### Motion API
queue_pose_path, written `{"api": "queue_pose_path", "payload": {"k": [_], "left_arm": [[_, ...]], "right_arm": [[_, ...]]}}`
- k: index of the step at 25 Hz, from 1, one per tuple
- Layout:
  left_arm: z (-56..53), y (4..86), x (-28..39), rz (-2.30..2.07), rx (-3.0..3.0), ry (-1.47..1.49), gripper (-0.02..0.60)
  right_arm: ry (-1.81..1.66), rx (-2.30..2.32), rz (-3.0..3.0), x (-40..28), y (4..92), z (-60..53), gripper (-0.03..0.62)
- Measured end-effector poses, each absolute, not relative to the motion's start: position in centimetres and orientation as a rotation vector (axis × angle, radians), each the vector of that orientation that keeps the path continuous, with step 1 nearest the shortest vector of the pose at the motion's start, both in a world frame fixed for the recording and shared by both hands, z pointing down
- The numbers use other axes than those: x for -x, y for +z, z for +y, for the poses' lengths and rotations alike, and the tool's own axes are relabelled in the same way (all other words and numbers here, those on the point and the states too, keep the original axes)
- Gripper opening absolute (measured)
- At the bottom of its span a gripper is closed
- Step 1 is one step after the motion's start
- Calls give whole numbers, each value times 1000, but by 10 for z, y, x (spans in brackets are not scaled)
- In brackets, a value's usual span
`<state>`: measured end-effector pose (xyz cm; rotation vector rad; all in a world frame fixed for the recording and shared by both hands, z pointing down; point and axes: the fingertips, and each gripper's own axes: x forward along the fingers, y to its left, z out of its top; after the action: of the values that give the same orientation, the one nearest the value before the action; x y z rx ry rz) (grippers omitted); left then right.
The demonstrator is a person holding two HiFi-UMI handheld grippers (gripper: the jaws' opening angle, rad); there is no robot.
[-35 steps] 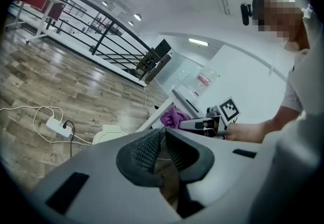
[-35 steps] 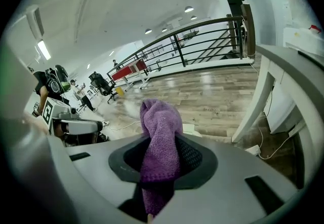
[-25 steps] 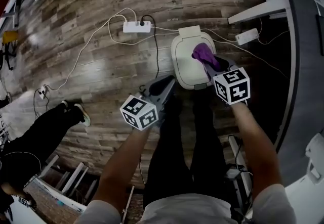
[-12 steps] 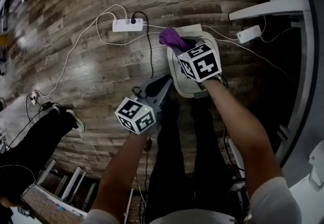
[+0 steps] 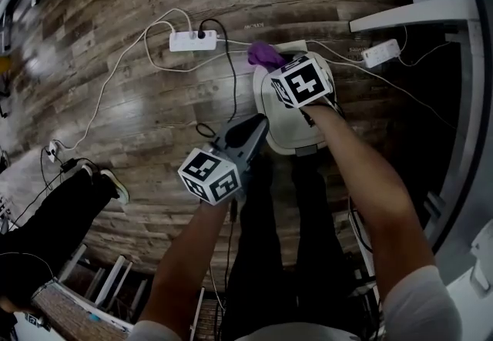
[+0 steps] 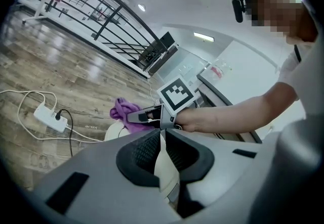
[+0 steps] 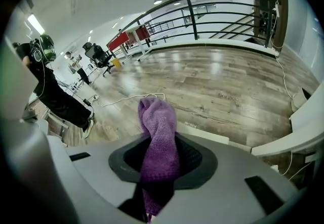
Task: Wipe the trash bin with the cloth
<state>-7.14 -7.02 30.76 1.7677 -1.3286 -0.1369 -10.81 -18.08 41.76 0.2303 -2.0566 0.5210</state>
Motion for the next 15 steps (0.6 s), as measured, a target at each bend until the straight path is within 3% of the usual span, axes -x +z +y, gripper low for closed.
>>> {"api": "queue_pose_path", "payload": {"k": [15], "left_arm": [[-74,308,57,-1309,-1788,-116,33]], "right_arm": [[462,-473,-1980,21,422,-249,107]]}}
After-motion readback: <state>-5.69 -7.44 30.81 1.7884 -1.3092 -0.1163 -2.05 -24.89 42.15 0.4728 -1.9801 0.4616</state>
